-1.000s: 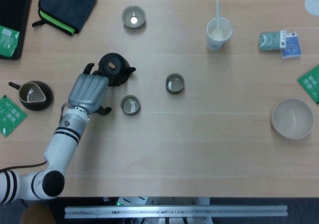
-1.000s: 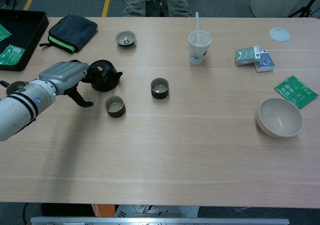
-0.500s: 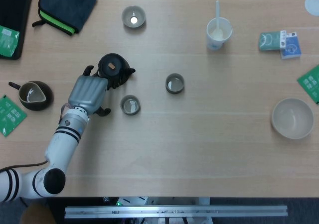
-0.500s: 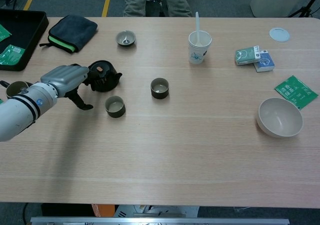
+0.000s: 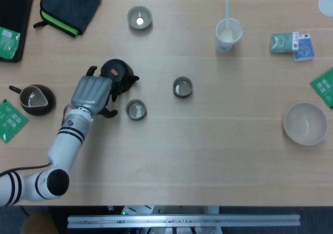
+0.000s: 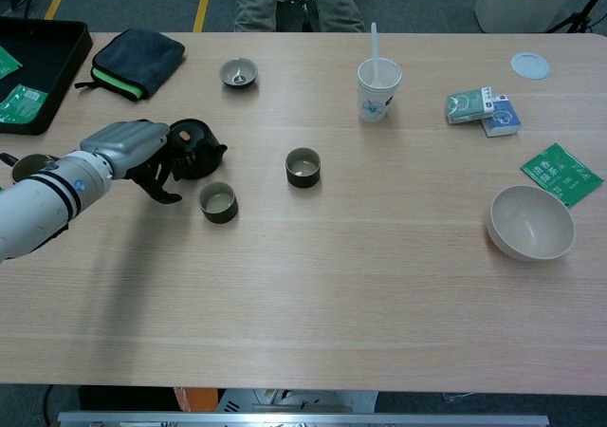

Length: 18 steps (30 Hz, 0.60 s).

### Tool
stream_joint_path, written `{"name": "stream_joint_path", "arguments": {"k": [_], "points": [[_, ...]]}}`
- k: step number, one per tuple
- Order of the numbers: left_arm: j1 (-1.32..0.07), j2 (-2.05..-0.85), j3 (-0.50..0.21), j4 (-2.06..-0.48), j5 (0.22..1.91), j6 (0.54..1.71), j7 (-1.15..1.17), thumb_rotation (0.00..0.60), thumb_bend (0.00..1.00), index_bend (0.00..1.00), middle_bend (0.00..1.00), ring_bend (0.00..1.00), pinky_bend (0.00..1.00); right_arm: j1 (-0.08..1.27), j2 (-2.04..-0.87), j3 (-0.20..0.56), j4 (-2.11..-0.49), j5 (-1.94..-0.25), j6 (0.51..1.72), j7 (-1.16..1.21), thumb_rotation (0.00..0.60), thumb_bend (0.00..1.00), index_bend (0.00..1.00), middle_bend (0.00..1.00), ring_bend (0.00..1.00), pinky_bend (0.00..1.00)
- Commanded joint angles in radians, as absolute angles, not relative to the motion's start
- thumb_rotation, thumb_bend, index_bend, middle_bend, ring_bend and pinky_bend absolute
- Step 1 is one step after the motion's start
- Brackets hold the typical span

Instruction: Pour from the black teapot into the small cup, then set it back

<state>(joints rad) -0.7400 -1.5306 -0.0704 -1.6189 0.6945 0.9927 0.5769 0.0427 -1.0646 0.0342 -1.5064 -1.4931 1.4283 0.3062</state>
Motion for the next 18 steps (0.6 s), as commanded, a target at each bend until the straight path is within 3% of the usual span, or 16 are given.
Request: {"name": "stream_joint_path", "arguments": {"k": [1, 7, 10, 15, 18], "points": [[-0.743, -1.527, -0.073, -1.615, 0.694, 0.989, 0.576, 0.531, 0.19, 0.59, 0.72, 0.58, 0.07, 0.043, -1.065, 0.035, -1.507, -1.492, 1.429, 0.306, 0.600, 0.12, 0.31, 0.29, 0.20, 0.25], [-0.754, -1.515, -0.081, -1.608, 0.688, 0.979, 0.574, 0.468, 0.19, 0.66, 0.80, 0.63, 0.07, 0.045, -1.067, 0.038, -1.507, -1.492, 1.429, 0.306, 0.600, 0.12, 0.31, 0.29, 0.20, 0.25], [-0.758, -1.512, -0.086, -1.602, 0.684, 0.972, 0.567, 0.348, 0.19, 0.69, 0.82, 0.65, 0.07, 0.045, -1.067, 0.039, -1.506, -1.492, 1.429, 0.309, 0.600, 0.12, 0.31, 0.29, 0.20, 0.25], [-0.760, -1.508, -0.097, -1.590, 0.673, 0.957, 0.541, 0.037, 0.16, 0.74, 0.86, 0.68, 0.07, 0.046, -1.070, 0.040, -1.500, -1.489, 1.428, 0.314, 0.600, 0.12, 0.31, 0.29, 0.20, 0.25], [-0.761, -1.503, -0.100, -1.582, 0.671, 0.946, 0.527, 0.000, 0.14, 0.76, 0.88, 0.70, 0.07, 0.047, -1.071, 0.041, -1.498, -1.488, 1.427, 0.316, 0.600, 0.12, 0.31, 0.29, 0.20, 0.25]]}}
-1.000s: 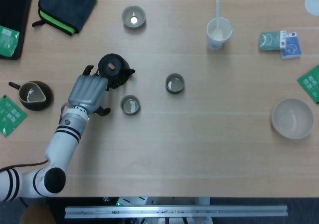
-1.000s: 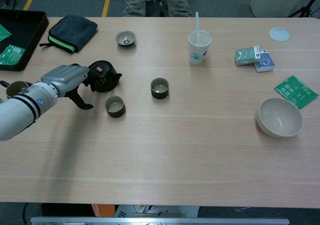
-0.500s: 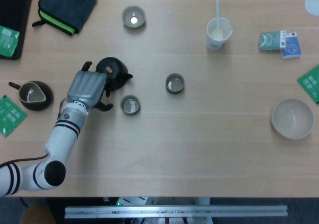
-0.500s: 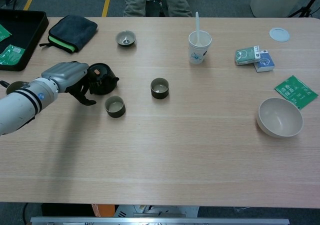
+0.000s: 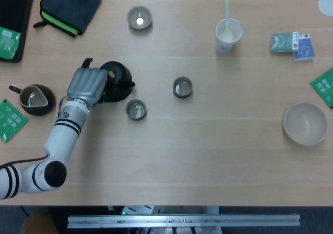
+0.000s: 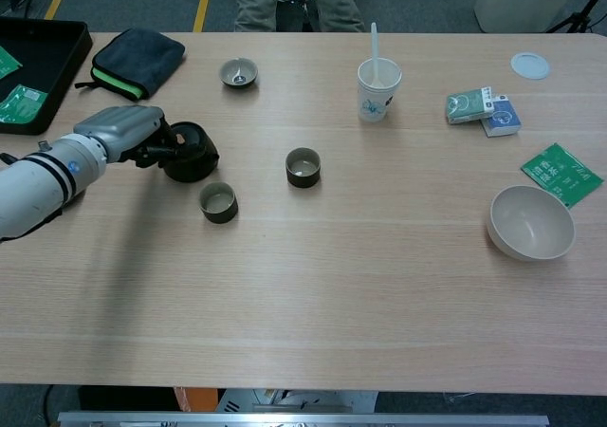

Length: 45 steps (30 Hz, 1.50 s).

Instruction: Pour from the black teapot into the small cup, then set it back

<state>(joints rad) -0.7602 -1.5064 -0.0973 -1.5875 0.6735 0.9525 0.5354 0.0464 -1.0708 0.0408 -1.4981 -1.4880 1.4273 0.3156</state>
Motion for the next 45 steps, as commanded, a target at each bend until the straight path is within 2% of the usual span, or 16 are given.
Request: {"name": "stream_joint_path", "arguments": {"k": [1, 11, 14, 18, 20, 26, 31, 35, 41, 45], "points": [[-0.761, -1.502, -0.102, -1.580, 0.670, 0.944, 0.523, 0.000, 0.13, 0.76, 0.88, 0.70, 0.07, 0.047, -1.071, 0.042, -1.497, -1.487, 1.427, 0.317, 0.600, 0.12, 0.31, 0.29, 0.20, 0.25], [-0.758, -1.488, -0.126, -1.573, 0.661, 0.949, 0.479, 0.013, 0.13, 0.84, 0.97, 0.78, 0.07, 0.049, -1.071, 0.043, -1.497, -1.488, 1.426, 0.322, 0.600, 0.12, 0.31, 0.29, 0.20, 0.25], [-0.756, -1.483, -0.128, -1.576, 0.668, 0.962, 0.475, 0.075, 0.13, 0.85, 0.98, 0.80, 0.07, 0.049, -1.071, 0.044, -1.497, -1.489, 1.429, 0.323, 0.600, 0.12, 0.31, 0.29, 0.20, 0.25], [-0.751, -1.479, -0.134, -1.579, 0.683, 0.984, 0.469, 0.190, 0.13, 0.87, 1.00, 0.82, 0.07, 0.047, -1.070, 0.043, -1.499, -1.492, 1.432, 0.324, 0.600, 0.12, 0.31, 0.29, 0.20, 0.25], [-0.749, -1.478, -0.137, -1.580, 0.686, 0.993, 0.467, 0.213, 0.13, 0.87, 1.00, 0.83, 0.07, 0.046, -1.070, 0.042, -1.499, -1.492, 1.434, 0.325, 0.600, 0.12, 0.31, 0.29, 0.20, 0.25], [-0.743, -1.475, -0.151, -1.583, 0.688, 1.021, 0.459, 0.202, 0.13, 0.90, 1.00, 0.85, 0.07, 0.042, -1.067, 0.042, -1.501, -1.493, 1.440, 0.325, 0.600, 0.12, 0.31, 0.29, 0.20, 0.25], [-0.734, -1.481, -0.161, -1.581, 0.697, 1.060, 0.460, 0.155, 0.13, 0.92, 1.00, 0.87, 0.07, 0.041, -1.066, 0.042, -1.503, -1.494, 1.445, 0.326, 0.600, 0.12, 0.31, 0.29, 0.20, 0.25], [-0.728, -1.487, -0.163, -1.577, 0.705, 1.080, 0.465, 0.147, 0.13, 0.93, 1.00, 0.88, 0.07, 0.039, -1.066, 0.042, -1.503, -1.495, 1.447, 0.326, 0.600, 0.12, 0.31, 0.29, 0.20, 0.25], [-0.719, -1.501, -0.171, -1.570, 0.721, 1.110, 0.468, 0.194, 0.16, 0.95, 1.00, 0.90, 0.07, 0.035, -1.066, 0.041, -1.503, -1.496, 1.453, 0.330, 0.600, 0.12, 0.31, 0.29, 0.20, 0.25], [-0.712, -1.509, -0.173, -1.568, 0.737, 1.128, 0.469, 0.292, 0.24, 0.95, 1.00, 0.90, 0.07, 0.032, -1.066, 0.041, -1.500, -1.497, 1.458, 0.334, 0.600, 0.12, 0.31, 0.29, 0.20, 0.25]]}}
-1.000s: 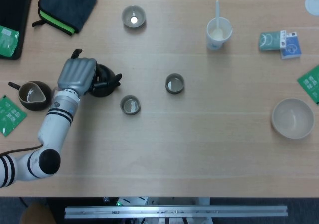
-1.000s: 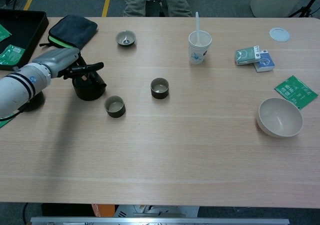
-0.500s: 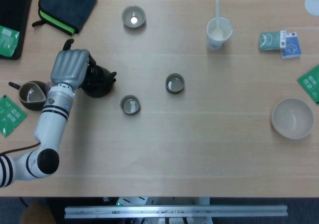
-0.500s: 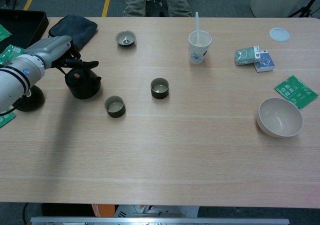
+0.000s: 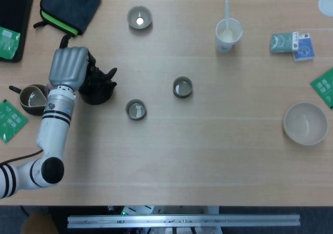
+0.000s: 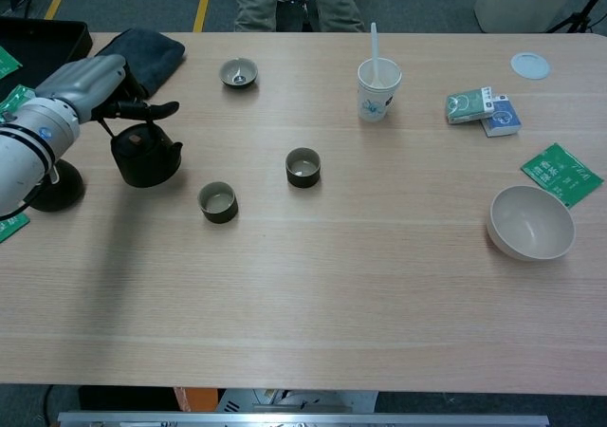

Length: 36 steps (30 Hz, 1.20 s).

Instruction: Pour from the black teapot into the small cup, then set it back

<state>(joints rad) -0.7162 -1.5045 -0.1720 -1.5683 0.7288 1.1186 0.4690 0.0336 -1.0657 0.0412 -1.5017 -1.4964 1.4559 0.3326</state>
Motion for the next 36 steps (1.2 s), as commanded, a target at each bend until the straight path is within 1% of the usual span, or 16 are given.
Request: {"name": "stream_joint_path", "arguments": {"k": [1, 3, 7, 10, 12, 15, 16, 19, 23, 32, 36], "points": [[-0.710, -1.510, -0.174, -1.568, 0.740, 1.130, 0.468, 0.308, 0.25, 0.95, 1.00, 0.90, 0.07, 0.032, -1.066, 0.041, -1.499, -1.497, 1.458, 0.335, 0.600, 0.12, 0.31, 0.29, 0.20, 0.25], [-0.706, -1.512, -0.176, -1.569, 0.750, 1.137, 0.467, 0.341, 0.28, 0.95, 1.00, 0.90, 0.07, 0.031, -1.066, 0.041, -1.498, -1.497, 1.459, 0.338, 0.600, 0.12, 0.31, 0.29, 0.20, 0.25], [-0.699, -1.515, -0.182, -1.572, 0.766, 1.149, 0.461, 0.369, 0.34, 0.95, 1.00, 0.91, 0.07, 0.029, -1.067, 0.040, -1.495, -1.499, 1.462, 0.341, 0.600, 0.12, 0.31, 0.29, 0.20, 0.25], [-0.693, -1.514, -0.187, -1.578, 0.774, 1.154, 0.456, 0.374, 0.34, 0.95, 1.00, 0.91, 0.07, 0.029, -1.068, 0.040, -1.494, -1.500, 1.464, 0.342, 0.600, 0.12, 0.31, 0.29, 0.20, 0.25], [-0.688, -1.511, -0.188, -1.584, 0.781, 1.160, 0.455, 0.394, 0.34, 0.95, 1.00, 0.91, 0.07, 0.028, -1.068, 0.040, -1.494, -1.502, 1.465, 0.343, 0.600, 0.12, 0.31, 0.29, 0.20, 0.25], [-0.681, -1.501, -0.184, -1.606, 0.798, 1.170, 0.462, 0.406, 0.34, 0.95, 1.00, 0.91, 0.07, 0.029, -1.068, 0.040, -1.495, -1.502, 1.465, 0.341, 0.600, 0.12, 0.31, 0.29, 0.20, 0.25], [-0.679, -1.498, -0.181, -1.614, 0.805, 1.174, 0.466, 0.415, 0.34, 0.95, 1.00, 0.91, 0.07, 0.029, -1.068, 0.040, -1.496, -1.503, 1.465, 0.341, 0.600, 0.12, 0.31, 0.29, 0.20, 0.25], [-0.672, -1.491, -0.173, -1.640, 0.830, 1.188, 0.475, 0.470, 0.36, 0.95, 1.00, 0.91, 0.07, 0.029, -1.068, 0.040, -1.498, -1.507, 1.466, 0.340, 0.600, 0.12, 0.31, 0.29, 0.20, 0.25], [-0.664, -1.480, -0.165, -1.680, 0.860, 1.204, 0.490, 0.484, 0.36, 0.95, 1.00, 0.91, 0.07, 0.028, -1.067, 0.039, -1.501, -1.511, 1.470, 0.339, 0.600, 0.12, 0.31, 0.29, 0.20, 0.25], [-0.645, -1.466, -0.145, -1.756, 0.906, 1.241, 0.528, 0.484, 0.36, 0.94, 1.00, 0.91, 0.07, 0.025, -1.067, 0.036, -1.501, -1.518, 1.478, 0.344, 0.600, 0.12, 0.31, 0.29, 0.20, 0.25], [-0.637, -1.474, -0.129, -1.778, 0.930, 1.258, 0.549, 0.505, 0.36, 0.94, 1.00, 0.91, 0.07, 0.023, -1.069, 0.034, -1.496, -1.520, 1.480, 0.350, 0.600, 0.12, 0.31, 0.29, 0.20, 0.25]]}}
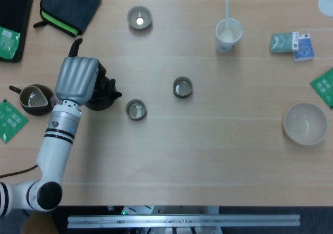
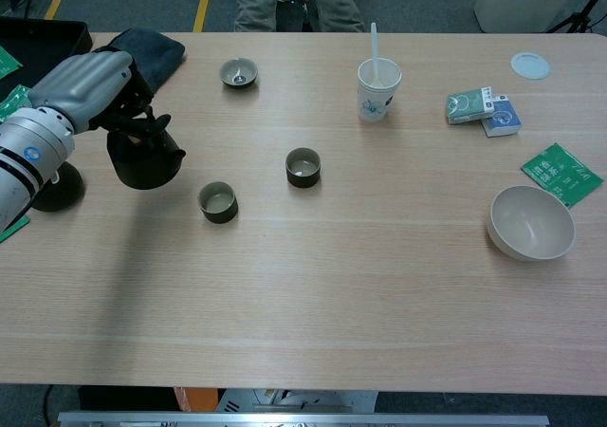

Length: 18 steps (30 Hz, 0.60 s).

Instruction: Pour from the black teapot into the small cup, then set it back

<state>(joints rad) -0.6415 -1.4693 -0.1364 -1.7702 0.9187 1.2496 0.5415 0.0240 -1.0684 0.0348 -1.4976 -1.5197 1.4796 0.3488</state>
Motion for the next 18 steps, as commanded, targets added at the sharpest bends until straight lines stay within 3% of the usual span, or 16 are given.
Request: {"name": "stream_joint_path", "arguments": {"k": [1, 18], "points": [[-0.635, -1.477, -0.127, -1.780, 0.936, 1.262, 0.552, 0.504, 0.36, 0.94, 1.00, 0.91, 0.07, 0.023, -1.069, 0.034, -1.495, -1.520, 1.480, 0.351, 0.600, 0.12, 0.31, 0.29, 0.20, 0.25], [-0.621, -1.568, -0.108, -1.766, 0.995, 1.304, 0.641, 0.569, 0.36, 0.94, 1.00, 0.91, 0.07, 0.013, -1.073, 0.029, -1.473, -1.517, 1.485, 0.372, 0.600, 0.12, 0.31, 0.29, 0.20, 0.25]]}}
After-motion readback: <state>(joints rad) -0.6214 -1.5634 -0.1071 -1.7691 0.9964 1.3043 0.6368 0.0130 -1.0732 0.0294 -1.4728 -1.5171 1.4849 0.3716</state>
